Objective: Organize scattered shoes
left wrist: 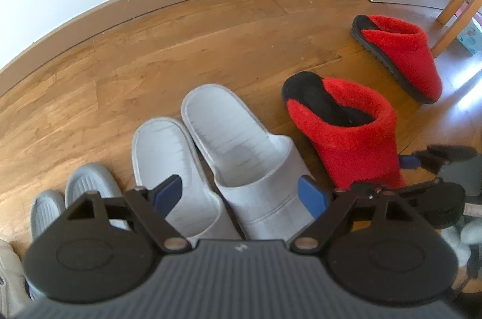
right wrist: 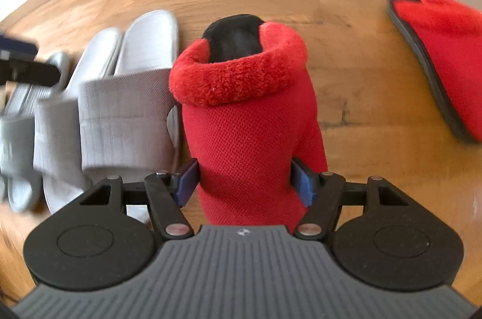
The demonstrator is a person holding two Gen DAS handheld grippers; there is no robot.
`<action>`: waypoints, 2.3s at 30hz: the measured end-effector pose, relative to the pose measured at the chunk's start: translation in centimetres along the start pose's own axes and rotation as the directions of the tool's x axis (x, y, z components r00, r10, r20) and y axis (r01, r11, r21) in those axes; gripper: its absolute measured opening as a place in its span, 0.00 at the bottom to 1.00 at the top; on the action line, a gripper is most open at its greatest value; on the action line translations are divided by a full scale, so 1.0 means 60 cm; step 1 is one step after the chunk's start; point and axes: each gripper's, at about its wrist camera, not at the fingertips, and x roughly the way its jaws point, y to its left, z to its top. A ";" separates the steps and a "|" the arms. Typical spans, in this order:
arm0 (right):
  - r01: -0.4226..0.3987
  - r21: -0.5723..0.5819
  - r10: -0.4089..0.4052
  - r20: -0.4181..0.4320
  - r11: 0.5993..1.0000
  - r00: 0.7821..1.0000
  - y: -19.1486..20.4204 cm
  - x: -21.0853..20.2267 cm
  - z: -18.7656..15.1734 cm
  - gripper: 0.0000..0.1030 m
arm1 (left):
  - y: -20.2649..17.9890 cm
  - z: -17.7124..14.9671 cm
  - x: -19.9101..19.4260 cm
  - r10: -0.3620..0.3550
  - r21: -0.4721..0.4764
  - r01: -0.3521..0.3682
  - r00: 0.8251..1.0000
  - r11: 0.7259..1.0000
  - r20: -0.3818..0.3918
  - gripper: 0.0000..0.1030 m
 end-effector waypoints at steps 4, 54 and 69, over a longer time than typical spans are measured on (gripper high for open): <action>-0.091 0.031 0.089 0.060 0.995 0.994 -0.023 -0.024 -0.017 0.78 | -0.008 0.005 -0.009 -0.036 0.012 0.036 0.999 0.999 0.037 0.81; 0.175 -0.198 -0.131 0.216 0.964 0.967 -0.202 -0.090 0.004 0.48 | -0.140 0.139 0.136 -0.367 -0.255 0.373 0.927 0.892 0.073 0.86; -0.012 -0.060 0.017 0.095 0.998 0.995 -0.129 -0.098 0.053 0.70 | 0.172 -0.066 -0.281 0.054 -0.232 -0.034 0.995 0.972 0.080 0.86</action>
